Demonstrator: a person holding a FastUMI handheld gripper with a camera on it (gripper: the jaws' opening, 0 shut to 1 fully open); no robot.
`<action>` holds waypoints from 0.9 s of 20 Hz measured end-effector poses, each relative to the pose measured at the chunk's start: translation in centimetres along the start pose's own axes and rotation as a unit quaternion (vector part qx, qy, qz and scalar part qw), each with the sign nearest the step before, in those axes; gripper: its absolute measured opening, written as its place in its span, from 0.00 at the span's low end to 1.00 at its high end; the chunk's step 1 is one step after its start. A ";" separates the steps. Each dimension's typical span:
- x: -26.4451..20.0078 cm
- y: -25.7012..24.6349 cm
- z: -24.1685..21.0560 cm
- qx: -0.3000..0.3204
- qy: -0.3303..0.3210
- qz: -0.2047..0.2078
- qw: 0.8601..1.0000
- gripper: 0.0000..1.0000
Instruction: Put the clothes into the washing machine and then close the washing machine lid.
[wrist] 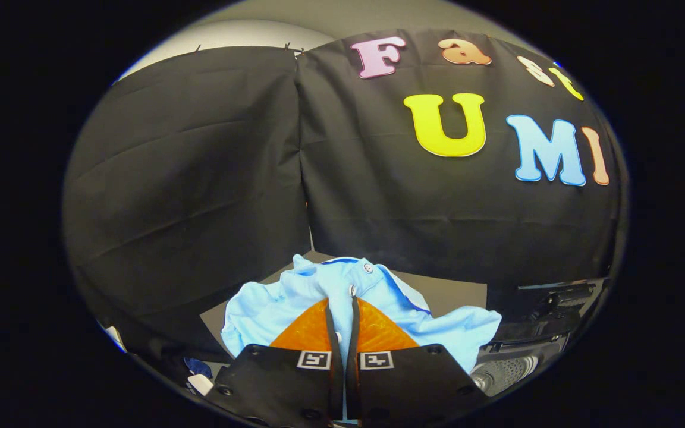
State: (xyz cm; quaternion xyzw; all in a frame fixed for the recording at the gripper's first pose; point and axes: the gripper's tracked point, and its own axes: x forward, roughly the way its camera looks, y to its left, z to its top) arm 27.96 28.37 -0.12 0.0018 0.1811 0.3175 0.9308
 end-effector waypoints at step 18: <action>-6.6 -8.4 4.8 -0.010 -0.064 -0.061 0.996 0.04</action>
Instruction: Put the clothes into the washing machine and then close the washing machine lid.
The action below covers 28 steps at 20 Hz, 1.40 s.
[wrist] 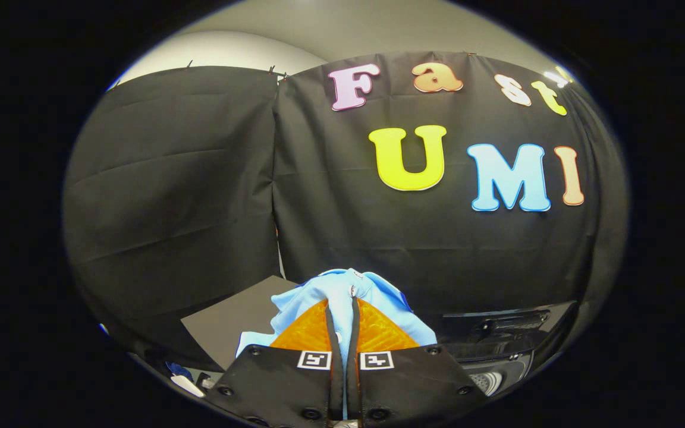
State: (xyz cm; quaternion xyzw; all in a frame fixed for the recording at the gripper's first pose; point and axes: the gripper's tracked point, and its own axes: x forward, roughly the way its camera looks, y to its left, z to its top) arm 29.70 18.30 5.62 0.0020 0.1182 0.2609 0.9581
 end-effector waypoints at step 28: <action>-7.3 -17.4 -0.6 0.014 -0.024 -0.146 0.989 0.04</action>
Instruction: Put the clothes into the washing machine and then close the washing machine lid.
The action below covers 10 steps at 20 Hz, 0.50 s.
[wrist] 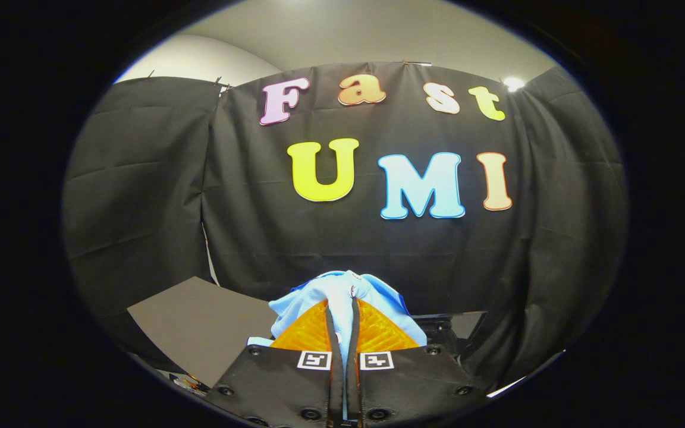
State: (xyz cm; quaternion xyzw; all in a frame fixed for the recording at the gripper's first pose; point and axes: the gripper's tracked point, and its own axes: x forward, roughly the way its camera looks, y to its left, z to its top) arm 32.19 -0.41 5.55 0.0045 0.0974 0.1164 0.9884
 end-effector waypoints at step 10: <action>1.1 -5.1 -5.7 0.010 0.037 -0.035 0.999 0.04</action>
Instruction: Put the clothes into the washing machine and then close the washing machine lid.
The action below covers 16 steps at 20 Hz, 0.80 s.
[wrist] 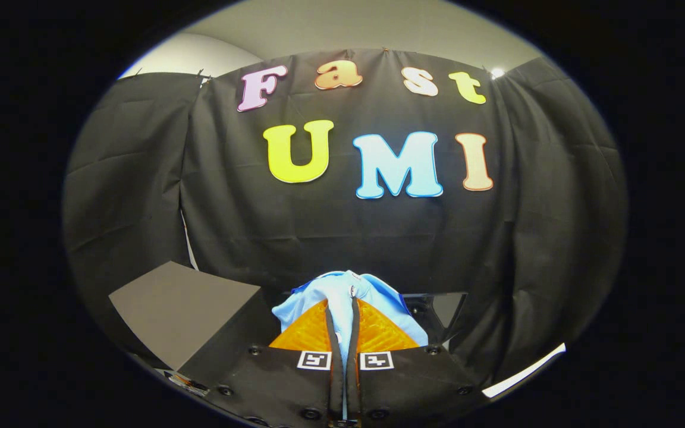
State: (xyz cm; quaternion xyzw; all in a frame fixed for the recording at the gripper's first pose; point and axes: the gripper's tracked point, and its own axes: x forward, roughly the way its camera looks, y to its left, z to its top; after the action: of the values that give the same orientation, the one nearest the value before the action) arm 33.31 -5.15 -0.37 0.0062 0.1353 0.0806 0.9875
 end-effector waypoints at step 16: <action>4.6 -3.0 -11.6 -0.016 0.086 -0.016 0.996 0.04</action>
State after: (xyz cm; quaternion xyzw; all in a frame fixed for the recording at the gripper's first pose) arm 35.02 -7.48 -12.85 -0.0186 0.2188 0.0671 0.9733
